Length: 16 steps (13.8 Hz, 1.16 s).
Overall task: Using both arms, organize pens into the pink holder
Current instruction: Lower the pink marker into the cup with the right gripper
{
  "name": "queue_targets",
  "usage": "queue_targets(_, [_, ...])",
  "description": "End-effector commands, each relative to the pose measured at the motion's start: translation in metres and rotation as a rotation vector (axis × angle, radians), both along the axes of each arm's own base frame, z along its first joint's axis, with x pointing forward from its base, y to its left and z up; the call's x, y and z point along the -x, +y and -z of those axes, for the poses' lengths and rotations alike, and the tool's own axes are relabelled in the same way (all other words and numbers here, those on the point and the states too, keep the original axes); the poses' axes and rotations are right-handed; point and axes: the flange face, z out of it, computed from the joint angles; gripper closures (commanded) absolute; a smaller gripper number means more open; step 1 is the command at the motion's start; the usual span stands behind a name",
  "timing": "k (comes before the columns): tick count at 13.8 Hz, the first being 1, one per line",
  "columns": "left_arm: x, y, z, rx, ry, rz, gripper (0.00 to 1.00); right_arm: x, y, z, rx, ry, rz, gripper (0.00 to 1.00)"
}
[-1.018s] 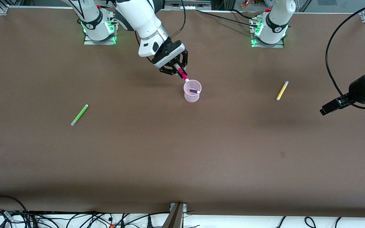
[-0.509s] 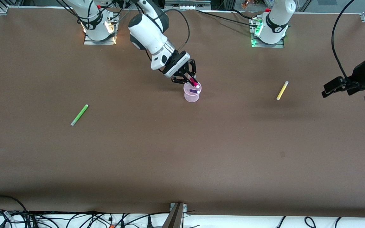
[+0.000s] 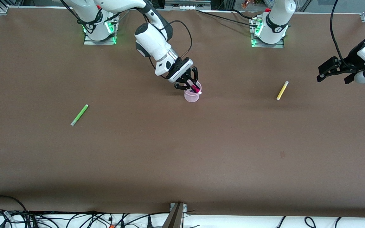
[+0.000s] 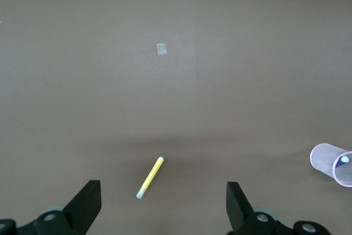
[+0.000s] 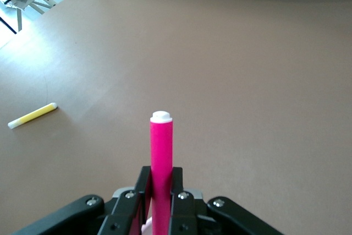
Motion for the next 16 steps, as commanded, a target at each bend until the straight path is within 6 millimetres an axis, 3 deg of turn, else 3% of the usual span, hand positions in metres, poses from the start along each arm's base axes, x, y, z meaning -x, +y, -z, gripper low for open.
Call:
queue_targets(1, [-0.005, 0.003, 0.006, 0.01, 0.012, 0.025, 0.0, -0.007, 0.011, 0.014, -0.012, -0.024, -0.013, 0.97])
queue_targets(3, [-0.005, -0.001, 0.008, 0.01, 0.022, 0.035, 0.0, -0.007, 0.007, 0.031, -0.005, -0.04, -0.021, 0.97])
queue_targets(6, [-0.01, -0.001, -0.006, 0.021, -0.007, 0.033, 0.0, -0.007, 0.005, 0.034, 0.005, -0.043, -0.026, 0.94])
queue_targets(8, [-0.013, -0.005, -0.001, 0.021, 0.004, 0.02, 0.0, -0.007, 0.001, 0.038, 0.014, -0.039, -0.022, 0.89])
queue_targets(10, [-0.012, 0.003, -0.001, 0.027, 0.016, 0.017, 0.0, -0.005, -0.001, 0.041, 0.021, -0.034, -0.024, 0.76])
queue_targets(11, [-0.011, 0.003, -0.005, 0.027, 0.014, 0.018, 0.0, -0.004, -0.001, 0.041, 0.022, -0.034, -0.025, 0.61])
queue_targets(14, [-0.007, -0.009, -0.023, 0.023, 0.008, 0.039, 0.0, -0.003, -0.001, 0.038, 0.021, -0.037, -0.027, 0.4])
queue_targets(16, [-0.002, -0.031, -0.024, 0.01, 0.036, 0.079, 0.0, -0.004, 0.0, 0.026, 0.011, -0.054, -0.03, 0.28])
